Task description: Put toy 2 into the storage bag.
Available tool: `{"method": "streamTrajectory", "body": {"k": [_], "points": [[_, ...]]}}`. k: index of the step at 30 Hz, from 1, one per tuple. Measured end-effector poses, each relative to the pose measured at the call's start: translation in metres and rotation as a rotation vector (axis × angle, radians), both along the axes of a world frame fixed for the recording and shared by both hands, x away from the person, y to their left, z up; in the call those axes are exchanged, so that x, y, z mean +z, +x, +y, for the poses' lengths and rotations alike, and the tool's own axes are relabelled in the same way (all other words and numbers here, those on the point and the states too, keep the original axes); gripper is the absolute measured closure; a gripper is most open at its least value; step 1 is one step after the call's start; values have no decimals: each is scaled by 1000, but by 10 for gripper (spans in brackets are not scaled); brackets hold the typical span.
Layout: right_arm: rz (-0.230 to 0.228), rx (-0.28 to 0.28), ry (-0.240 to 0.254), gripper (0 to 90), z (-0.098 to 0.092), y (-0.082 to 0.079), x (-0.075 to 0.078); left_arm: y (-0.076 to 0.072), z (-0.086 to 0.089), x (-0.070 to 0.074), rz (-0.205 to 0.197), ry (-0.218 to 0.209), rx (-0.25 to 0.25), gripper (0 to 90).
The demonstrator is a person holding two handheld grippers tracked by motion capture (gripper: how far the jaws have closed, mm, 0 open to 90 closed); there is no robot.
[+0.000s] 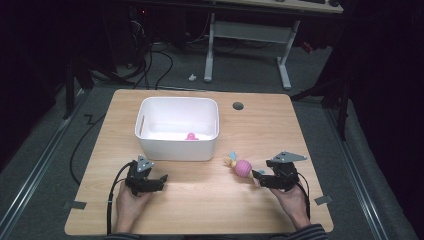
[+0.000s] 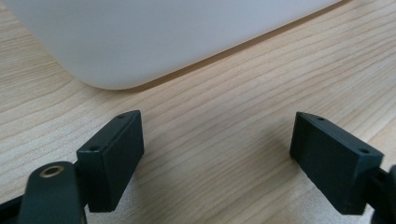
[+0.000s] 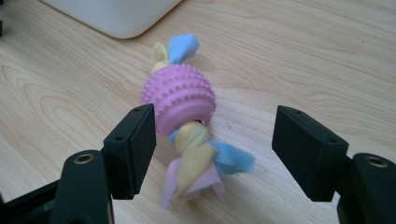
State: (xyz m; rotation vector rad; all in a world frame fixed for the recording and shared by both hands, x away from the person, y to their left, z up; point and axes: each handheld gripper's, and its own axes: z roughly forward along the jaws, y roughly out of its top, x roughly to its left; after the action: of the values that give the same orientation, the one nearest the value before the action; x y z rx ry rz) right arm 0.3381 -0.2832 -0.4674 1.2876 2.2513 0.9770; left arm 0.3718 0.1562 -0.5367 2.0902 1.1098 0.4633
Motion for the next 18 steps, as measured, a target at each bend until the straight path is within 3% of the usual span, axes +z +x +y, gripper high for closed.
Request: {"method": "streamTrajectory", "body": {"k": [8, 18], "points": [[7, 52, -55, 273, 19, 12, 3, 0, 0, 0, 0, 0, 0, 177], [69, 108, -128, 244, 40, 28, -7, 0, 0, 0, 0, 0, 0, 178]]}}
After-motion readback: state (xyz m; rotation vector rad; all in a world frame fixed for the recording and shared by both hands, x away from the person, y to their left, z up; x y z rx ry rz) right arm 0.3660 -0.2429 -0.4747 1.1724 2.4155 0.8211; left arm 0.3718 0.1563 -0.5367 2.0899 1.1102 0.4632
